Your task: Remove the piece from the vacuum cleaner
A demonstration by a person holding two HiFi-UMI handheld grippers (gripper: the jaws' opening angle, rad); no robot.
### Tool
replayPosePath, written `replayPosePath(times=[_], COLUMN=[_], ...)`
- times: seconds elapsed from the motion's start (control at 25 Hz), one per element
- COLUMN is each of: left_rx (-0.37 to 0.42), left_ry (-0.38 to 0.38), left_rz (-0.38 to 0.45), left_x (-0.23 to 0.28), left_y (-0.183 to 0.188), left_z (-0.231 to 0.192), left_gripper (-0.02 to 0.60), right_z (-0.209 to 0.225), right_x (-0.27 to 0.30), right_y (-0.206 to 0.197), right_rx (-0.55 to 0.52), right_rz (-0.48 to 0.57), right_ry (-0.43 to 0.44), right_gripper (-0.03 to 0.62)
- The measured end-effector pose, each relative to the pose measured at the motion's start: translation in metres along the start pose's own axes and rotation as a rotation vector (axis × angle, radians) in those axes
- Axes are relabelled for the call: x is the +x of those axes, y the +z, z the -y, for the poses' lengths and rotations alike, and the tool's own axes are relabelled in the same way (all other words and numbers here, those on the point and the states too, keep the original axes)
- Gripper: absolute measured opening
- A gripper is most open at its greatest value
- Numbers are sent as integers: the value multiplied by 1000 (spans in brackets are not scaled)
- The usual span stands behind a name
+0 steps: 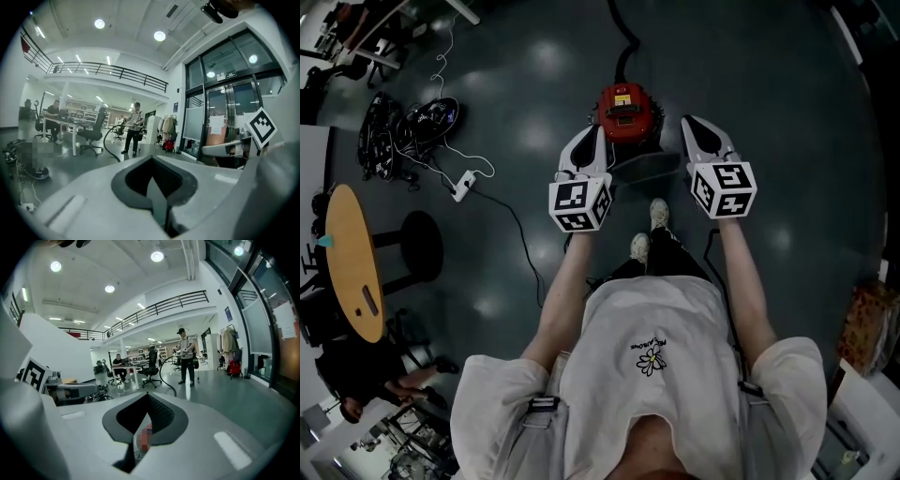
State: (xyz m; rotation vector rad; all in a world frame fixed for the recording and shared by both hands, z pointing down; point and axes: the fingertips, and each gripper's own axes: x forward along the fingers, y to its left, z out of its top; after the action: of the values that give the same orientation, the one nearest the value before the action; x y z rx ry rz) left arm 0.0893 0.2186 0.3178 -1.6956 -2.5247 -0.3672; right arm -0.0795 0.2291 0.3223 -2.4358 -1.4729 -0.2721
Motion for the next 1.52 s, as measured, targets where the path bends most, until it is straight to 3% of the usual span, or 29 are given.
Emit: replayPosePath(times=[0.28,0.48,0.8,0.88,0.96,1.24,1.52], left_rx=[45,135,246,261,273,338,356], left_ry=[15,-33,-121,-130,-149,-229,-236], left_rz=[-117,-235,-580,-638,-672,-760,-825], left_x=[75,133,206,216,223,245,250], left_y=[-38,-98,-296,-334,-363,-418,-427], left_z=[-18,-48,-94,-104,-108,-106,-102], left_gripper=[0,0,0,0,0,0,0], right_z=[37,56,66,65,62,65,76], right_x=[58,98,159,168,172,173,174], right_y=[-18,-60,-213,-260,-306,-440,-493], right_rx=[-89,-178,-350,-377,-442,-730,-866], right_rz=[-78,-166,-402,-499,-593,-909,-1044], right_ry=[63,118,268,312,356,516,572], right_gripper=[23,23,27,125,168,242,241])
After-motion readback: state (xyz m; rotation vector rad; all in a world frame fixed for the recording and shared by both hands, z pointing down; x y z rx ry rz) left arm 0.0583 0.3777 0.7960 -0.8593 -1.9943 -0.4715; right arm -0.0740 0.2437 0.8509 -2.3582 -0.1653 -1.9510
